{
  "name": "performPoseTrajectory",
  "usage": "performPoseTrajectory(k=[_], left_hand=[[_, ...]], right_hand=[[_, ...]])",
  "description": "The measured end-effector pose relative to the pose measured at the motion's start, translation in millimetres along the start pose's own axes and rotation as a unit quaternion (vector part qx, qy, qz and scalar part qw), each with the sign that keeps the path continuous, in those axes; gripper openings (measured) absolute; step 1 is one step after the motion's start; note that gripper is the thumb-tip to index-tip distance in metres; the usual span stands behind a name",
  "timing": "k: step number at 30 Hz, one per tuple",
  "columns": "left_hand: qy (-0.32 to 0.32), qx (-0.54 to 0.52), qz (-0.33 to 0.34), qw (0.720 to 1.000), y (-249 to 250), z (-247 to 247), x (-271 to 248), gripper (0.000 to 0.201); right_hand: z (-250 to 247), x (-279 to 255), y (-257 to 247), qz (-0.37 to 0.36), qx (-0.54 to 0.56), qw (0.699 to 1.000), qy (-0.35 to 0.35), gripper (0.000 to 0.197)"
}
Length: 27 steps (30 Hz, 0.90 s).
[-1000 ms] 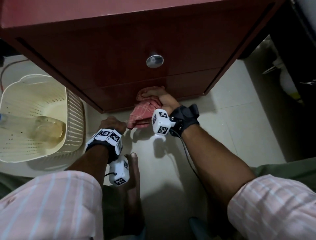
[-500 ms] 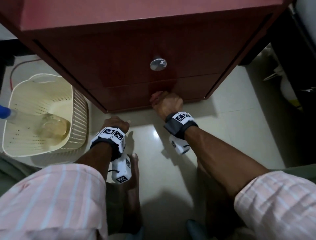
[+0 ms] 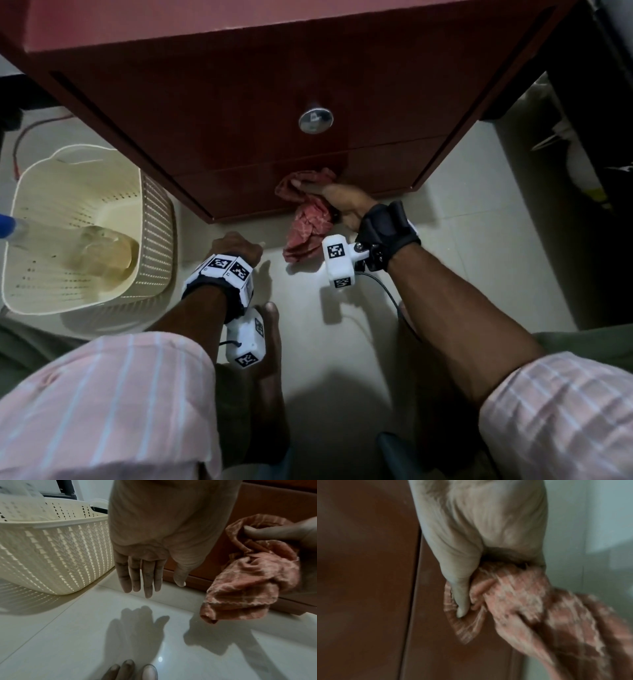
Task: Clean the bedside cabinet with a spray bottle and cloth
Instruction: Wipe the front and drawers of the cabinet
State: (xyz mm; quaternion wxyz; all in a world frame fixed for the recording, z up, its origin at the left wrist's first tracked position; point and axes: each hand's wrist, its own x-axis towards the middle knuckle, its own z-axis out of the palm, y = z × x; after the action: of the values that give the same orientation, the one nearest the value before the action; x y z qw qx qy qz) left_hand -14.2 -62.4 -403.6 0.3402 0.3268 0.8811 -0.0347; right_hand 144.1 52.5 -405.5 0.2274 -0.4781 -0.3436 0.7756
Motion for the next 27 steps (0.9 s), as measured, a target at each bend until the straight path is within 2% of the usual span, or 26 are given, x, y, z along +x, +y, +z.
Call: performPoseTrajectory(k=[2, 4, 6, 8, 9, 11, 13, 14, 17, 18, 19, 20, 22, 23, 25, 27], left_hand=[[0.001, -0.003, 0.004, 1.000, 1, 1, 2, 0.064], [0.010, -0.010, 0.004, 1.000, -1, 1, 3, 0.062], [0.015, -0.009, 0.005, 1.000, -2, 0, 1, 0.063], [0.014, -0.004, 0.009, 1.000, -2, 1, -2, 0.063], [0.010, -0.002, 0.011, 1.000, -1, 1, -4, 0.062], [0.009, -0.002, 0.019, 1.000, 1, 0, -6, 0.060], [0.013, -0.007, 0.019, 1.000, 2, -2, -8, 0.061], [0.018, -0.010, 0.022, 1.000, 2, -3, -9, 0.061], [0.020, -0.012, 0.021, 1.000, 5, -2, -9, 0.062], [0.018, -0.009, 0.020, 1.000, 5, -1, -8, 0.063], [0.015, -0.008, 0.018, 1.000, 5, 1, -6, 0.062], [0.014, -0.006, 0.017, 1.000, 5, 3, -4, 0.061], [0.014, -0.003, 0.017, 1.000, 6, 6, -2, 0.059], [0.014, -0.001, 0.016, 1.000, 7, 6, -2, 0.059], [0.013, -0.001, 0.013, 1.000, 8, 6, -1, 0.059], [0.011, -0.002, 0.014, 1.000, 8, 6, 0, 0.059]], right_hand=[[4, 5, 2, -0.004, -0.039, 0.999, 0.012, 0.017], [10, 6, 5, -0.013, -0.143, 0.987, 0.072, 0.024], [9, 6, 5, -0.021, -0.212, 0.975, 0.061, 0.022], [2, 9, 5, -0.005, -0.318, 0.947, 0.040, 0.014], [-2, 5, 4, 0.000, -0.364, 0.930, 0.056, 0.017], [-10, 0, 2, -0.017, -0.367, 0.927, 0.072, 0.022], [-12, -3, 1, -0.030, -0.326, 0.943, 0.063, 0.006], [-8, -7, 0, -0.031, -0.294, 0.953, 0.062, 0.012], [-13, 11, 8, -0.040, -0.247, 0.959, 0.133, 0.091], [-17, 15, 9, -0.046, -0.253, 0.956, 0.144, 0.098], [-17, 4, 2, -0.049, -0.278, 0.947, 0.150, 0.091], [-17, -4, -2, -0.048, -0.302, 0.940, 0.152, 0.076], [-26, -13, -3, -0.090, -0.347, 0.923, 0.141, 0.045], [-30, -16, -1, -0.121, -0.370, 0.911, 0.137, 0.038], [-30, -17, 10, -0.156, -0.405, 0.890, 0.142, 0.043], [-28, -16, 17, -0.170, -0.426, 0.877, 0.144, 0.039]])
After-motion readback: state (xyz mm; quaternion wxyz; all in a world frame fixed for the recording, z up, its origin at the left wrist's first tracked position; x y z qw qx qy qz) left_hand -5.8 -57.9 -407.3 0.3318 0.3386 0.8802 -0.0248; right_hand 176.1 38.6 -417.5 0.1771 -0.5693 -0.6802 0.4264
